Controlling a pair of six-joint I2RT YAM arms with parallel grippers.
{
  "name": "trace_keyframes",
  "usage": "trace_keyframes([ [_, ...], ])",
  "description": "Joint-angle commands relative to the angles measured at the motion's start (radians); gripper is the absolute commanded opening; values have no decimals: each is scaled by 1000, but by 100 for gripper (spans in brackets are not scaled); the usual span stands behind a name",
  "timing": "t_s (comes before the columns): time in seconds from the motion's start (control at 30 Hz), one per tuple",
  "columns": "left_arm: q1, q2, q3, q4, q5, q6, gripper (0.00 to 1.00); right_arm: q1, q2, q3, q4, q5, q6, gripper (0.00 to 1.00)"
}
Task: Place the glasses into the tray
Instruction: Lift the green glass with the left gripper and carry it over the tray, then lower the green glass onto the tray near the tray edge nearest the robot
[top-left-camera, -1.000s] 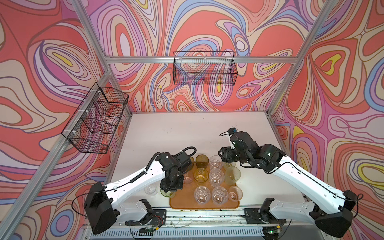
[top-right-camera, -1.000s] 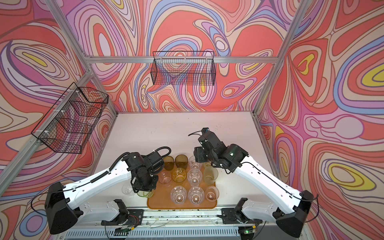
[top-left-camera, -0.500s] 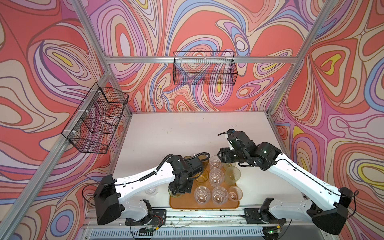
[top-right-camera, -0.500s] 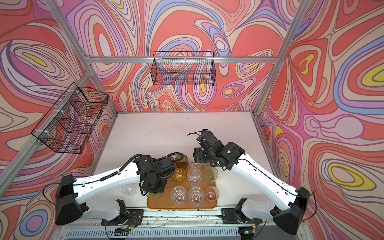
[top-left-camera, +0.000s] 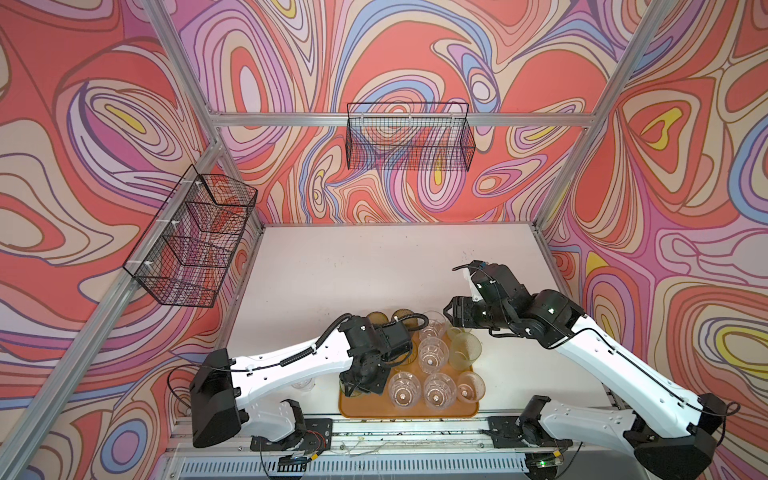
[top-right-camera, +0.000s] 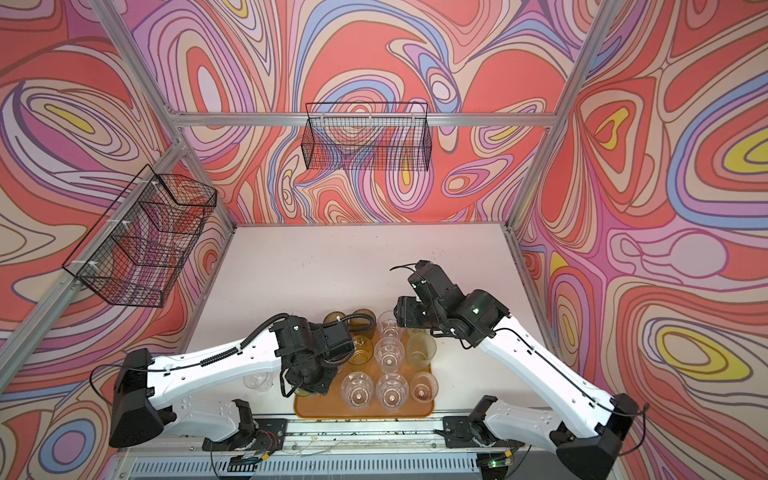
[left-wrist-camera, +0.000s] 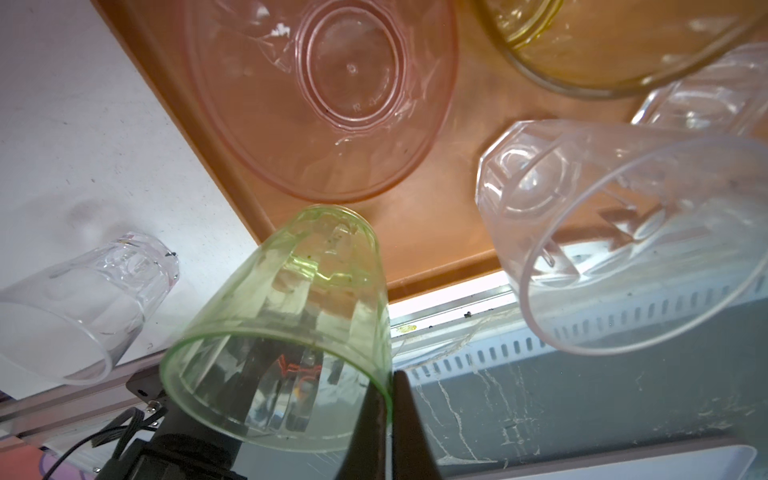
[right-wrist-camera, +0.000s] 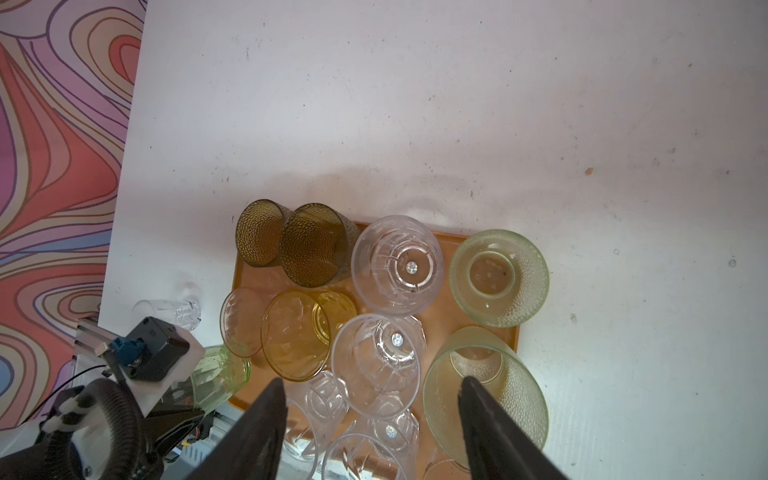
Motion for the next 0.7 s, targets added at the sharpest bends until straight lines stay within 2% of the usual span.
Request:
trace_keyframes([
  [0.0, -22, 5, 18, -22, -21, 57, 2, -8, -27, -23, -24, 0, 21, 68],
  [0.4, -80, 71, 20, 30, -30, 150, 2, -9, -67, -36, -62, 5, 40, 68],
  [0.67, -92, 93, 16, 84, 13, 152, 2, -9, -79, -46, -77, 14, 48, 68],
])
